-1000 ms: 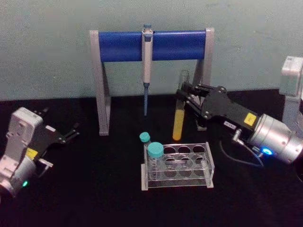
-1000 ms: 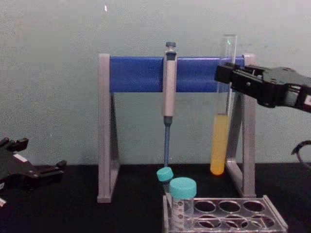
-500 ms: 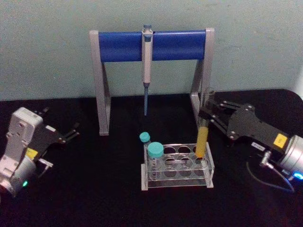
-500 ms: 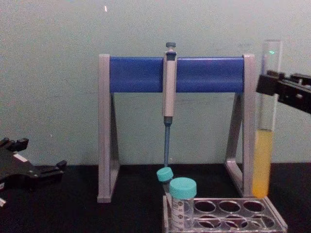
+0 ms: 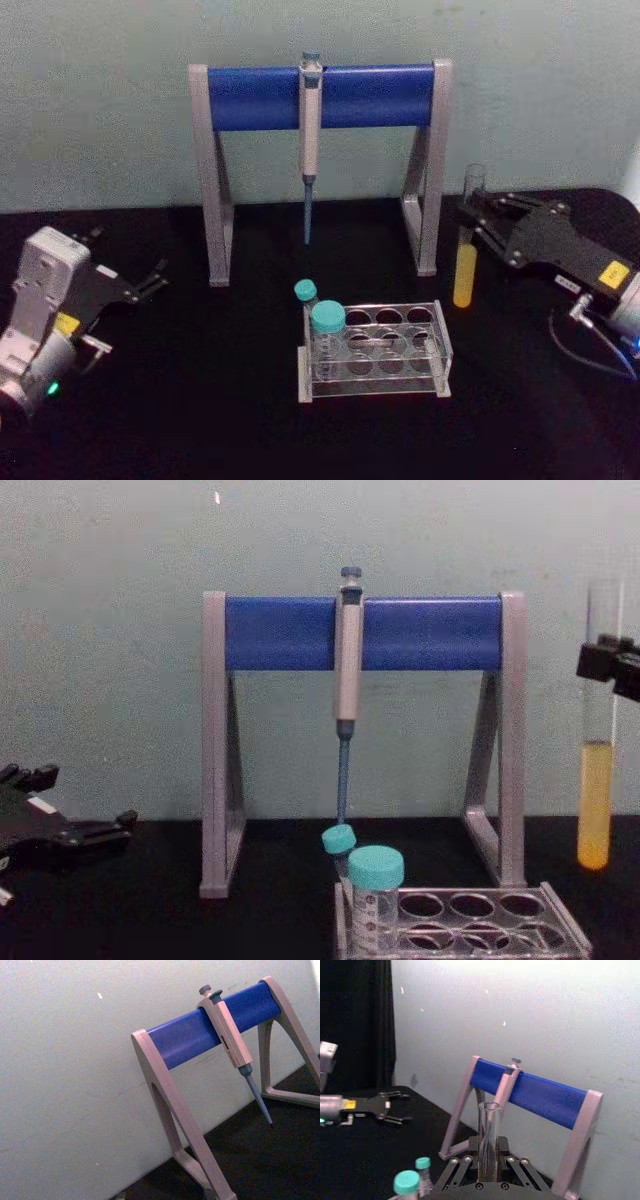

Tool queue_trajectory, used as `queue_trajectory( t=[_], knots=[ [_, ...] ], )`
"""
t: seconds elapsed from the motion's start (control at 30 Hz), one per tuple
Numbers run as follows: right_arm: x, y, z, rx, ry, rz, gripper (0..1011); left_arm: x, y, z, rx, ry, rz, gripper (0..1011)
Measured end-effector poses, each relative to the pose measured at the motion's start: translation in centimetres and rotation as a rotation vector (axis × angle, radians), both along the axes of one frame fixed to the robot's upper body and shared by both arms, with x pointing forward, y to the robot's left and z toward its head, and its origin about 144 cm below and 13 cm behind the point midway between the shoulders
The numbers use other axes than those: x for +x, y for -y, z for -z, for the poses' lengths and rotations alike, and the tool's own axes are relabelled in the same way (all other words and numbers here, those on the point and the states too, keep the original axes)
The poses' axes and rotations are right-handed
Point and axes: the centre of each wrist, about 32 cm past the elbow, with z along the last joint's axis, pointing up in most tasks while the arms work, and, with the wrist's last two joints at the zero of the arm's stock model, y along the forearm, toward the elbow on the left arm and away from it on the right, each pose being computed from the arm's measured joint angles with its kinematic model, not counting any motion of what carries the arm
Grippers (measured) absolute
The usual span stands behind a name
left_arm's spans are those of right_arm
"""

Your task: Pick up the test tube from the test tube rack, shake it, then place it back into the test tube rack.

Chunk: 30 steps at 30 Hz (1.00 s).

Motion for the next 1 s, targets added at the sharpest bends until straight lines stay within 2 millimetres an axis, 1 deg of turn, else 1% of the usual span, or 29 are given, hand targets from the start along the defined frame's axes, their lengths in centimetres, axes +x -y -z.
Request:
queue_trajectory(
  t=[0.17, 0.27, 0.43, 0.57, 0.73, 1.0],
  knots=[
    [1.6, -0.1, 0.3, -0.008, -0.006, 0.019, 229, 0.0, 0.0, 0.0, 0.000, 0.000, 0.000, 1001],
    [2.2, -0.3, 0.4, -0.005, -0.009, 0.022, 228, 0.0, 0.0, 0.0, 0.000, 0.000, 0.000, 1001],
    [3.5, -1.1, 0.9, 0.008, -0.020, 0.010, 228, 0.0, 0.0, 0.0, 0.000, 0.000, 0.000, 1001],
    [4.0, -1.5, 1.0, 0.016, -0.017, -0.005, 229, 0.0, 0.0, 0.0, 0.000, 0.000, 0.000, 1001],
    [4.7, -2.6, 1.0, 0.029, -0.014, -0.051, 228, 0.0, 0.0, 0.0, 0.000, 0.000, 0.000, 1001],
    [4.7, -3.9, 1.2, 0.048, -0.028, -0.135, 228, 0.0, 0.0, 0.0, 0.000, 0.000, 0.000, 1001]
  ],
)
